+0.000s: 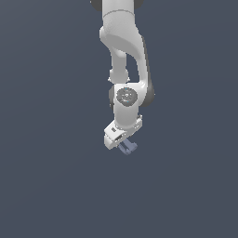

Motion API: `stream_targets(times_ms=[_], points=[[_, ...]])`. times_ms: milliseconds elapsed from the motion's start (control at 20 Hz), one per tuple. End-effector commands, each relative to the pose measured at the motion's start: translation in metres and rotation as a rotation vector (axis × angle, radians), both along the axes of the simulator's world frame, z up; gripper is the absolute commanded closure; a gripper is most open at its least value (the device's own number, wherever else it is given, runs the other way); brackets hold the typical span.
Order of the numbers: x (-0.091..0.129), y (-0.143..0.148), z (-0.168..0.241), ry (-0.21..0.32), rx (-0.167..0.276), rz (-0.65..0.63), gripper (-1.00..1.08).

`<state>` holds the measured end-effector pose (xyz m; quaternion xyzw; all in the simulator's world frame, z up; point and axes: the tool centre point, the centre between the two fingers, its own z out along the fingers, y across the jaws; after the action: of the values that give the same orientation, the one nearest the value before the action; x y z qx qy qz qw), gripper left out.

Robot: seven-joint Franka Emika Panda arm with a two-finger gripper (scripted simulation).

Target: Pick up the object and move it to a goal position.

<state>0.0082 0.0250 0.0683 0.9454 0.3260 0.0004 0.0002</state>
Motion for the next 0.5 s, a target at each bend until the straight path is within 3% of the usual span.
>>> stream_targets(times_ms=[0, 450], points=[[-0.001, 0.0, -0.008, 0.001, 0.0, 0.001, -0.92], [-0.001, 0.0, -0.045, 0.001, 0.0, 0.005, -0.92]])
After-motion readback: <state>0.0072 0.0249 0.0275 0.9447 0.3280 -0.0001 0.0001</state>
